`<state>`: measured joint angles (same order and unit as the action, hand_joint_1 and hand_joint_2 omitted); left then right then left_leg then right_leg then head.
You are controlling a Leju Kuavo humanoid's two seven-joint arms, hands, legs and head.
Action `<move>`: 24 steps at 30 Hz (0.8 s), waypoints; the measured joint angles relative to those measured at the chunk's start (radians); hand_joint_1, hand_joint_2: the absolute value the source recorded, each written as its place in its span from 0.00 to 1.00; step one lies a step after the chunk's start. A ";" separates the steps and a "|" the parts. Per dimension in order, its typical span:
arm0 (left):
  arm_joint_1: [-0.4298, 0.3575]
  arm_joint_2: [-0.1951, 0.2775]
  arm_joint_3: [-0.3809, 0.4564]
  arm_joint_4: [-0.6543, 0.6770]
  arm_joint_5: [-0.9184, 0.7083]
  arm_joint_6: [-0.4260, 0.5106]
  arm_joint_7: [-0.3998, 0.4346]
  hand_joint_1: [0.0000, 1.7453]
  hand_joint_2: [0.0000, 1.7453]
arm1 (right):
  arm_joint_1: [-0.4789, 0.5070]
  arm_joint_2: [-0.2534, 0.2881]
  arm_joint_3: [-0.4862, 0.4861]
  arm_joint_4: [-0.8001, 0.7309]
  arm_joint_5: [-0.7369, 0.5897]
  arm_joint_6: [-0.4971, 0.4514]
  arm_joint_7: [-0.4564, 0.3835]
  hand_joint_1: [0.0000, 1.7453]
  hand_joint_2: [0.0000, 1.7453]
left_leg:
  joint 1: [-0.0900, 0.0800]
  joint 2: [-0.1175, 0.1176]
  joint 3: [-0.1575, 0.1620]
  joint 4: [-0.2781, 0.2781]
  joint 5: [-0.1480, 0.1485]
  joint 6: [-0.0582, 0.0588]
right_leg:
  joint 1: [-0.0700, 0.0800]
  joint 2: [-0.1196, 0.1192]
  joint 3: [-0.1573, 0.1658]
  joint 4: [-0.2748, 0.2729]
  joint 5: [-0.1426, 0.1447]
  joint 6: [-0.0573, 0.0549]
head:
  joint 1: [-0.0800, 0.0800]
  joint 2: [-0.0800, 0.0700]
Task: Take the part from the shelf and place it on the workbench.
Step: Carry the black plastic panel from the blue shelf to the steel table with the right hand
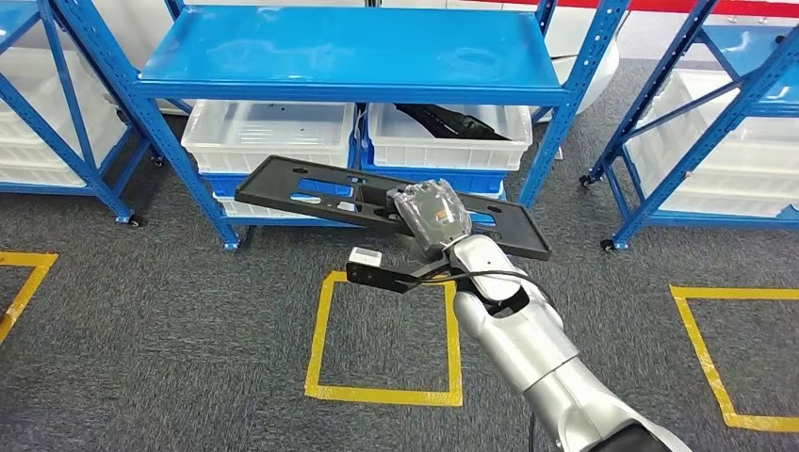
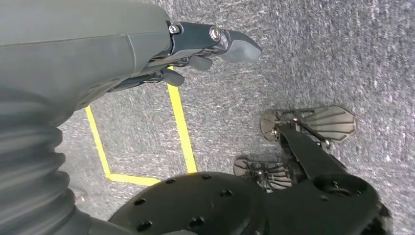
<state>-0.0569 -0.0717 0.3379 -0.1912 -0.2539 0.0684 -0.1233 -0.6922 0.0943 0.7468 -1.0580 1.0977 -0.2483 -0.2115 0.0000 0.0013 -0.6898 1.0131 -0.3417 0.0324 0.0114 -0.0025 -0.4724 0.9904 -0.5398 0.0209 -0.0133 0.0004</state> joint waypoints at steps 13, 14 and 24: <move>-0.004 0.006 0.002 -0.001 -0.010 -0.004 -0.009 0.00 1.00 | 0.015 -0.001 -0.005 -0.010 0.015 0.005 0.005 1.00 1.00 | 0.036 -0.008 0.127 0.107 -0.150 -0.075 | -0.033 -0.005 -0.172 0.027 0.144 -0.011 | -0.004 0.000; -0.004 0.006 0.002 -0.001 -0.011 -0.005 -0.009 0.00 1.00 | 0.014 -0.001 -0.006 -0.013 0.016 0.005 0.005 1.00 1.00 | 0.034 -0.011 0.157 0.058 -0.169 -0.072 | -0.031 -0.005 -0.181 0.034 0.151 -0.002 | -0.004 0.000; -0.006 0.002 0.002 -0.001 -0.025 -0.009 -0.012 0.00 1.00 | 0.034 -0.015 -0.016 -0.025 0.026 0.004 0.013 1.00 1.00 | 0.011 0.004 0.050 0.014 -0.074 0.017 | -0.028 -0.001 -0.263 0.338 -0.009 0.024 | 0.003 0.000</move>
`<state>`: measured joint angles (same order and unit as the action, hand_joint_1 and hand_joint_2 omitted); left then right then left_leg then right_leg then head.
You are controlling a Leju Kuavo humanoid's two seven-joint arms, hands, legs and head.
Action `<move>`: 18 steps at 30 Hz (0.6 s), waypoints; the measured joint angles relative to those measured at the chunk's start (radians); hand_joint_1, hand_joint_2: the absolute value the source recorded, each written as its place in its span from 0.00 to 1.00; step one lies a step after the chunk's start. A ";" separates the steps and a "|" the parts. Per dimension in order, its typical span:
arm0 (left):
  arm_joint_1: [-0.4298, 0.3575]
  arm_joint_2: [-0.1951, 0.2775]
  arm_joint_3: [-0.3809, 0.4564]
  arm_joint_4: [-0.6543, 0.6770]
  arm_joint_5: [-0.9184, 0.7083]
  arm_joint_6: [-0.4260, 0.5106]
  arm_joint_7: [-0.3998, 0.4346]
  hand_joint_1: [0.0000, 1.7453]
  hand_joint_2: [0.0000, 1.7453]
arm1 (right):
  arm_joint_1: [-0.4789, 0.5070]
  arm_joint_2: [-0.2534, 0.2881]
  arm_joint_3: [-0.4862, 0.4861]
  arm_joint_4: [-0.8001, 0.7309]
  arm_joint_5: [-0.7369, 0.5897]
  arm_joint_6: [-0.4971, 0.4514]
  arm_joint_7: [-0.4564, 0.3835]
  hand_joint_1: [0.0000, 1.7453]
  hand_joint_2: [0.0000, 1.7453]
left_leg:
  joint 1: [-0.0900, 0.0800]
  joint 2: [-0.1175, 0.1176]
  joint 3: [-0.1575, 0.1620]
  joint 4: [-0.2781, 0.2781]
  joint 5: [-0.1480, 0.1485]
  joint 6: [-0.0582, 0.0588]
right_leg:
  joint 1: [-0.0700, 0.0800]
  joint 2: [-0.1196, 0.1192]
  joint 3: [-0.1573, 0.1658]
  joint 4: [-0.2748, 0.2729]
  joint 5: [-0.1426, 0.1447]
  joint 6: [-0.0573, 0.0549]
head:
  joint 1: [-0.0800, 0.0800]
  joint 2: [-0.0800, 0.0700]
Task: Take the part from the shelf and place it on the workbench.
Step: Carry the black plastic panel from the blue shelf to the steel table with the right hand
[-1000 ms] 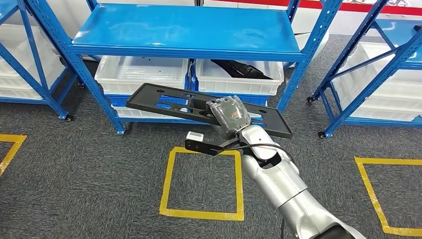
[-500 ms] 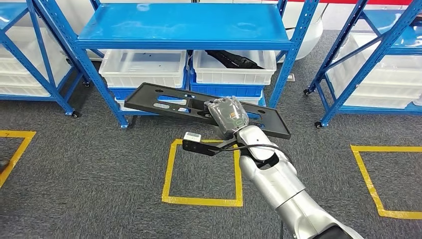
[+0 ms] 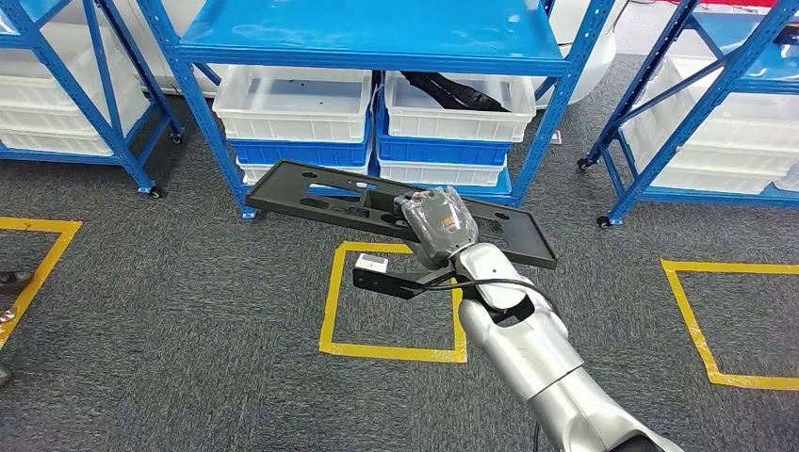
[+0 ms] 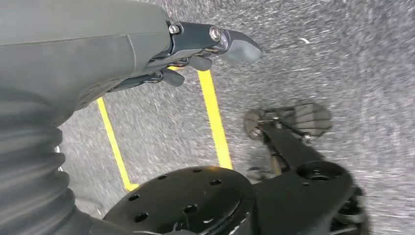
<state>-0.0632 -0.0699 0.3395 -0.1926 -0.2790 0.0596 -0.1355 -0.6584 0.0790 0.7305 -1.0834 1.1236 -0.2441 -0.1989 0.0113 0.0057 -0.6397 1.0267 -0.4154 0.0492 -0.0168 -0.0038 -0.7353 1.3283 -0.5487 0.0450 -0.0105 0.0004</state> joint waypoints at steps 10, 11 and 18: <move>0.000 0.001 0.001 -0.001 -0.011 0.002 -0.002 0.00 1.00 | 0.000 0.003 -0.011 -0.018 0.003 0.003 0.001 1.00 1.00 | 0.004 -0.002 -0.084 0.000 0.064 -0.049 | 0.011 -0.001 0.248 -0.344 0.033 -0.061 | -0.007 0.000; 0.001 0.001 0.002 -0.001 -0.012 0.002 -0.003 0.00 1.00 | 0.000 0.004 -0.011 -0.018 0.004 0.003 0.001 1.00 1.00 | 0.005 -0.004 -0.095 0.037 0.012 -0.054 | 0.006 -0.003 0.236 -0.346 0.051 -0.069 | -0.007 0.000; -0.004 0.001 0.013 -0.002 -0.019 0.004 -0.002 0.00 1.00 | 0.014 0.007 -0.025 -0.018 -0.041 -0.003 -0.018 1.00 1.00 | 0.016 -0.007 -0.017 0.225 -0.054 -0.080 | 0.005 -0.005 0.114 -0.327 0.143 -0.061 | -0.010 0.000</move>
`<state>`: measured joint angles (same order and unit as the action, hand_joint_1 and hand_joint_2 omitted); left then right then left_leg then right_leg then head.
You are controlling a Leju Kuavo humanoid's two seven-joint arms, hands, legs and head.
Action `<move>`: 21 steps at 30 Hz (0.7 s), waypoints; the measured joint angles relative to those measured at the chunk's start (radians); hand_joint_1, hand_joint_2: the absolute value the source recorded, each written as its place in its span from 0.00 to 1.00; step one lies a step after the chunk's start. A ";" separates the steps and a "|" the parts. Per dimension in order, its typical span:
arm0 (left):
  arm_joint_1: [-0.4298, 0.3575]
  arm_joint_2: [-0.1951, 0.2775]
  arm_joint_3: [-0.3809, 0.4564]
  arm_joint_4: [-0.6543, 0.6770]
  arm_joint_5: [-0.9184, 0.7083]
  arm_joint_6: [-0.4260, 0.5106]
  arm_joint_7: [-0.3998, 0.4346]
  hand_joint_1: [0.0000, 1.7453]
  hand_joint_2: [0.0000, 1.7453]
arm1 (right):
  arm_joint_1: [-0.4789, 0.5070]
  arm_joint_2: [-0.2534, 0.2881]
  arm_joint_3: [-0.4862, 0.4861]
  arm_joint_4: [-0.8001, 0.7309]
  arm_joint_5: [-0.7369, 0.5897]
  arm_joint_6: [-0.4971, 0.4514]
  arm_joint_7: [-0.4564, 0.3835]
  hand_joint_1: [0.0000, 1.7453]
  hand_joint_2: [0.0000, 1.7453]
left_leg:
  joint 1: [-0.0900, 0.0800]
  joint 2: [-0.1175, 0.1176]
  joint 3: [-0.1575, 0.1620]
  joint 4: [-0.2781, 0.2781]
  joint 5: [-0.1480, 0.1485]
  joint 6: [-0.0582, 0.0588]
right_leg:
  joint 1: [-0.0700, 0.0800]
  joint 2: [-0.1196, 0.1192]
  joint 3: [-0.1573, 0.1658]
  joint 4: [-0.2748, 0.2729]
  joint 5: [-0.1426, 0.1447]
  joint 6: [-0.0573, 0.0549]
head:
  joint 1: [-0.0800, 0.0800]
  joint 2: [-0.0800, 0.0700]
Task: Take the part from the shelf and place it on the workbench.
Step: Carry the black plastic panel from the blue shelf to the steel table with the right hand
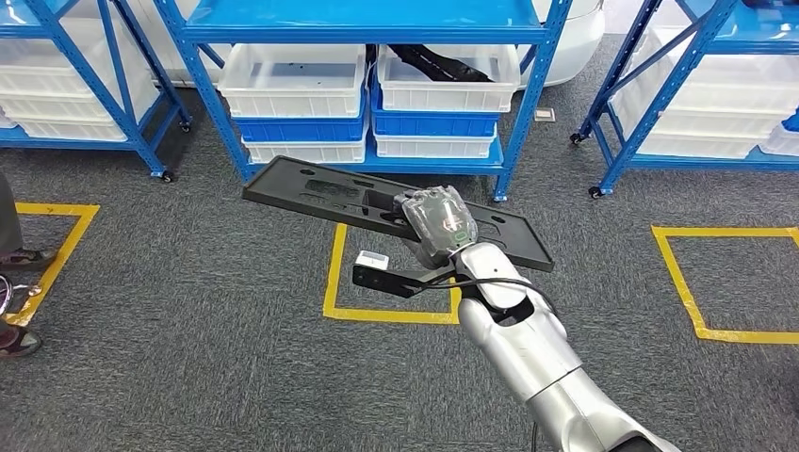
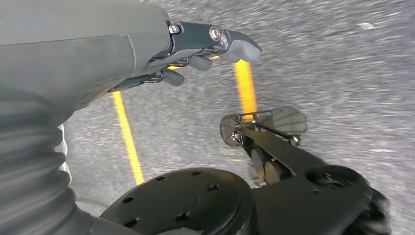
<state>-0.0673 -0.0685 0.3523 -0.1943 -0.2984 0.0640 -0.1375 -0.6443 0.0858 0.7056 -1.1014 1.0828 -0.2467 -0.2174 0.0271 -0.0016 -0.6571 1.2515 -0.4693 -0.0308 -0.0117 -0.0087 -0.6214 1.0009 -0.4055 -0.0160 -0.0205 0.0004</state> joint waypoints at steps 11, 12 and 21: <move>0.001 -0.006 0.008 0.000 -0.007 0.003 -0.016 0.00 1.00 | 0.012 0.001 -0.031 -0.017 -0.004 -0.005 -0.007 1.00 1.00 | -0.012 0.004 0.090 -0.243 -0.003 0.071 | 0.005 0.002 -0.109 0.158 -0.069 0.034 | 0.010 0.000; 0.001 -0.007 0.009 0.000 -0.009 0.004 -0.019 0.00 1.00 | 0.014 0.000 -0.033 -0.018 0.005 -0.005 -0.007 1.00 1.00 | -0.011 0.006 0.068 -0.243 0.016 0.077 | 0.000 0.004 -0.132 0.238 -0.118 0.033 | 0.012 0.000; -0.002 -0.008 0.012 -0.001 -0.025 0.002 -0.020 0.00 1.00 | 0.029 -0.003 -0.031 -0.045 0.058 -0.017 0.002 1.00 1.00 | -0.015 -0.017 -0.018 -0.244 0.111 0.033 | 0.004 0.044 0.123 -0.002 -0.129 0.037 | 0.010 0.000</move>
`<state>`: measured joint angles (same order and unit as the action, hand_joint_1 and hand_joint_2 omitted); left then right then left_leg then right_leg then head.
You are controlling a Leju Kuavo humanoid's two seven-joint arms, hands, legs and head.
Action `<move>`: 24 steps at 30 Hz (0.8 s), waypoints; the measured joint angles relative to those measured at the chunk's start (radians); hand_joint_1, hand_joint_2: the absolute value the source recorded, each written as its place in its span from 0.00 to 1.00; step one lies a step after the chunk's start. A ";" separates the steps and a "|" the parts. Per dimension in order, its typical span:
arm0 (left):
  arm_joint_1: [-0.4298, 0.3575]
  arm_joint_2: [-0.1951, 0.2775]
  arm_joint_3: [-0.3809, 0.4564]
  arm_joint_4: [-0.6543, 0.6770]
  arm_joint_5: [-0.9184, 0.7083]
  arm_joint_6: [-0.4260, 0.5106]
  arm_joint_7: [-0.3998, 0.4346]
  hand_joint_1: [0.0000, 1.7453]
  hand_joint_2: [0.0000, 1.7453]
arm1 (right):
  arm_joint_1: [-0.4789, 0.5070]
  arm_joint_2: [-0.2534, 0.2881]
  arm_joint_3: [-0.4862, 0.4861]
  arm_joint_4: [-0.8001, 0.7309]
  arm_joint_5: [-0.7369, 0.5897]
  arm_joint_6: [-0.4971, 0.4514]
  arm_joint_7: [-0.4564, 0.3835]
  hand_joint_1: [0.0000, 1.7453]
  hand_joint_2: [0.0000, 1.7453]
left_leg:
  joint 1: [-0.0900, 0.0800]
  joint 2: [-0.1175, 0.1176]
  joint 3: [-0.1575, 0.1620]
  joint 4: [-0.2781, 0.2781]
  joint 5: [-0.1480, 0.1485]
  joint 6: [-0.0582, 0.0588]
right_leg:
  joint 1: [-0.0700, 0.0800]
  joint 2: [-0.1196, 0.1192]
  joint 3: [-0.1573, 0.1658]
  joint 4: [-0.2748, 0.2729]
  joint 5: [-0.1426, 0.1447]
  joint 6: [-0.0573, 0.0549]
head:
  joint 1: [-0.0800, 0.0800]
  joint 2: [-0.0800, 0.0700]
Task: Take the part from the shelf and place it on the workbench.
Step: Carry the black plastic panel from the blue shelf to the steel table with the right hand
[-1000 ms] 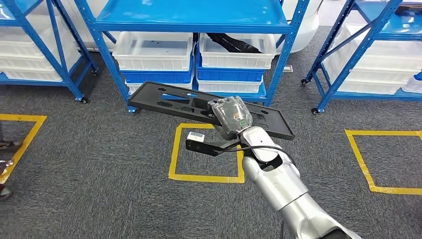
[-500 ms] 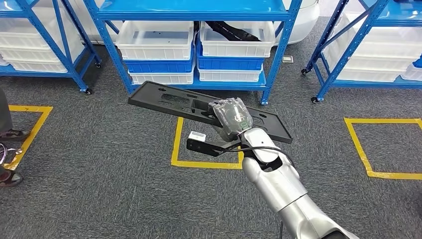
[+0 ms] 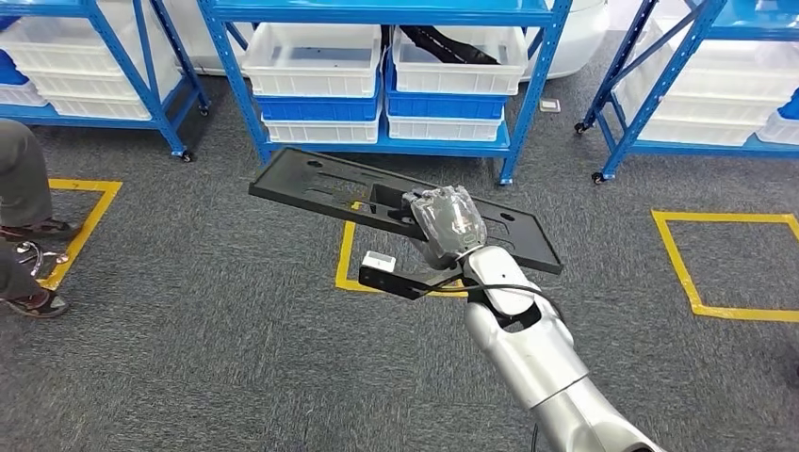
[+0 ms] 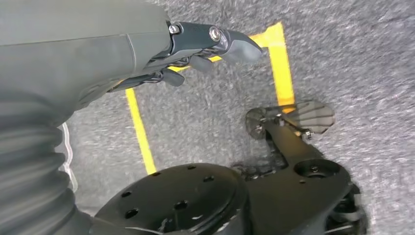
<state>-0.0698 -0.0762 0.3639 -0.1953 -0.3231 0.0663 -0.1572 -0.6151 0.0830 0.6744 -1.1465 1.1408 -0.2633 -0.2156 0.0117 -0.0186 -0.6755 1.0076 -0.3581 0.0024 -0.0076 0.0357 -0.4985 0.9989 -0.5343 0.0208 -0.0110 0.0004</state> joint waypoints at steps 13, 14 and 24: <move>0.004 0.000 0.001 0.000 -0.009 -0.002 0.007 0.00 1.00 | 0.002 0.006 0.004 -0.005 0.007 0.004 0.003 1.00 1.00 | 0.010 0.075 0.098 0.034 -0.111 -0.023 | 0.001 -0.112 -0.048 0.011 0.049 -0.036 | -0.002 0.000; 0.005 0.000 0.001 0.000 -0.009 -0.002 0.007 0.00 1.00 | 0.001 0.006 0.004 -0.005 0.007 0.004 0.003 1.00 1.00 | 0.006 0.079 0.101 0.021 -0.113 -0.015 | 0.006 -0.119 -0.051 0.012 0.051 -0.032 | -0.002 0.000; 0.006 0.001 0.001 0.000 -0.022 -0.014 0.007 0.00 1.00 | 0.004 -0.001 0.008 -0.008 0.019 0.018 0.010 1.00 1.00 | 0.008 -0.018 0.068 0.005 -0.077 0.033 | -0.001 -0.039 -0.185 0.300 -0.063 -0.004 | 0.004 0.000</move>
<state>-0.0639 -0.0748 0.3651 -0.1954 -0.3451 0.0519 -0.1499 -0.6109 0.0815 0.6820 -1.1545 1.1596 -0.2457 -0.2055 0.0199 -0.0369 -0.6077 1.0128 -0.4351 0.0355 -0.0088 -0.0034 -0.6834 1.2984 -0.5975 0.0170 -0.0073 0.0004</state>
